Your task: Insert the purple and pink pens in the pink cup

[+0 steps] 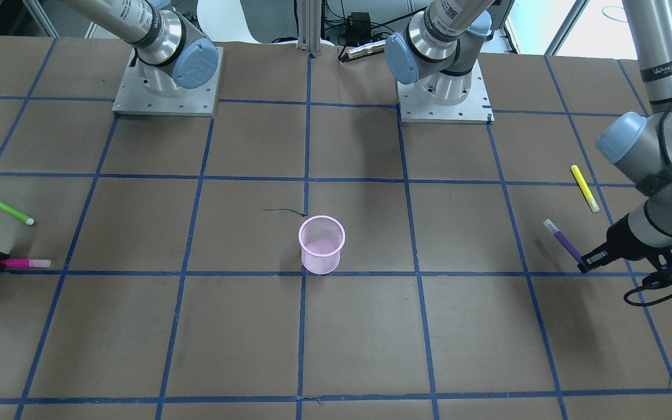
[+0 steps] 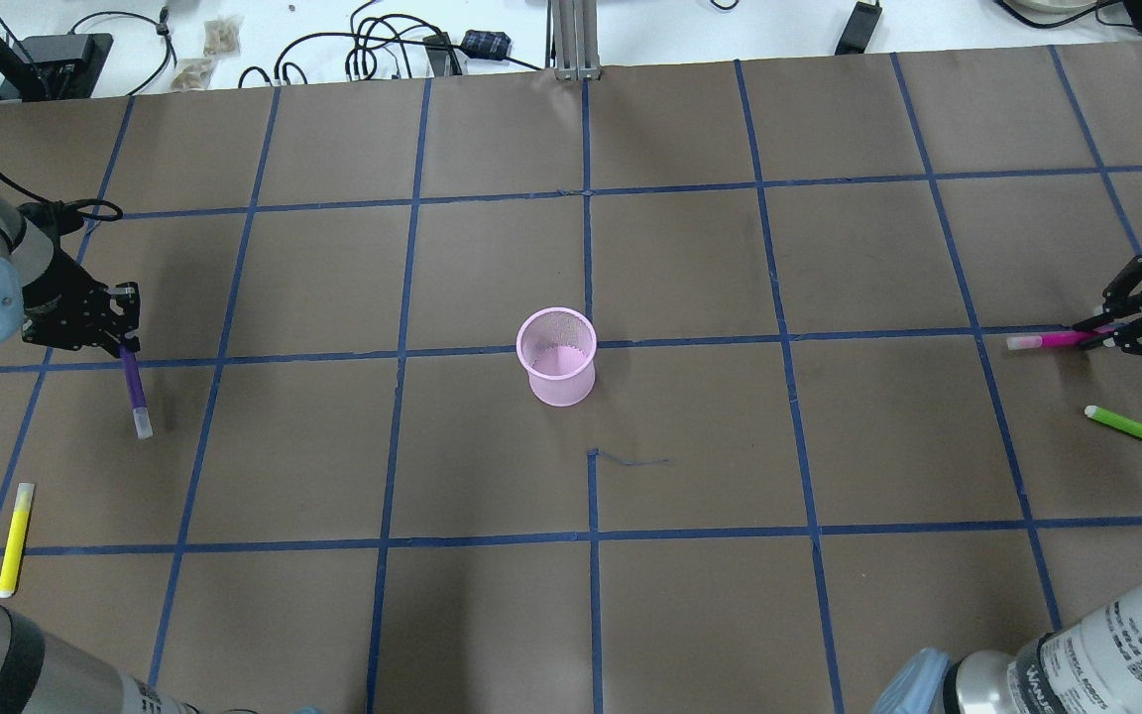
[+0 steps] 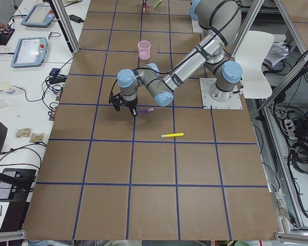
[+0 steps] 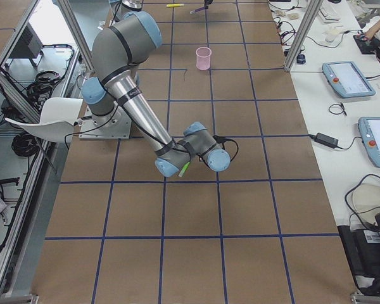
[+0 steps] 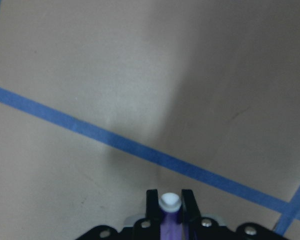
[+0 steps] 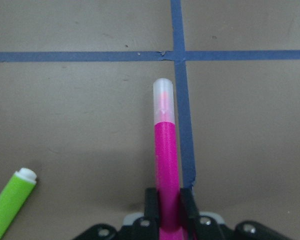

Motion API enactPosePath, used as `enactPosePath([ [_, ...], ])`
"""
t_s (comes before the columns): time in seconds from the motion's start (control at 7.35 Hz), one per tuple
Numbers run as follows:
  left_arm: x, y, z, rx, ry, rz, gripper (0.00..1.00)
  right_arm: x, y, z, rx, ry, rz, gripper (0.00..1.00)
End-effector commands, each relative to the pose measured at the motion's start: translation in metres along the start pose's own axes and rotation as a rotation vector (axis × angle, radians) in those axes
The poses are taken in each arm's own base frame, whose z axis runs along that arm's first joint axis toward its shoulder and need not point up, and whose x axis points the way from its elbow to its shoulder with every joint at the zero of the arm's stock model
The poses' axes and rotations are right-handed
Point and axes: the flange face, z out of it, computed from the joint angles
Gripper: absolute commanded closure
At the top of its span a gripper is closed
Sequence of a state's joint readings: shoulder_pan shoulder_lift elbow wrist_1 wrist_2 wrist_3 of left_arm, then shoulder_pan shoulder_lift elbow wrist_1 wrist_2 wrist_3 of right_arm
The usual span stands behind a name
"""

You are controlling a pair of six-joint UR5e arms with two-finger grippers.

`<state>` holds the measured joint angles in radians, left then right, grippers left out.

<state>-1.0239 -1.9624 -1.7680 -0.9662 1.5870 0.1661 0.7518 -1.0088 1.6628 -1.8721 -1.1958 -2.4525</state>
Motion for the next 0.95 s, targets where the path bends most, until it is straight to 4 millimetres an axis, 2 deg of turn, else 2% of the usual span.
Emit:
enactPosePath([
  [0.0, 0.028, -0.009, -0.045, 0.092, 0.016, 0.049, 1.00, 0.000, -0.014, -0.016, -0.015, 0.012, -0.009, 1.00],
  [0.14, 0.041, -0.009, -0.051, 0.113, 0.007, 0.074, 1.00, 0.002, -0.028, -0.029, -0.030, 0.029, -0.015, 1.00],
  [0.27, 0.043, -0.010, -0.052, 0.127, 0.003, 0.081, 1.00, 0.008, -0.051, -0.042, -0.049, 0.040, -0.013, 1.00],
  [0.41, 0.045, -0.009, -0.051, 0.125, 0.004, 0.084, 1.00, 0.020, -0.098, -0.055, -0.083, 0.051, -0.034, 1.00],
  [0.54, 0.046, -0.009, -0.051, 0.126, 0.007, 0.085, 1.00, 0.030, -0.160, -0.067, -0.110, 0.052, -0.031, 1.00],
  [0.82, 0.046, -0.010, -0.049, 0.124, 0.008, 0.096, 1.00, 0.039, -0.301, -0.070, -0.151, 0.065, -0.017, 1.00],
])
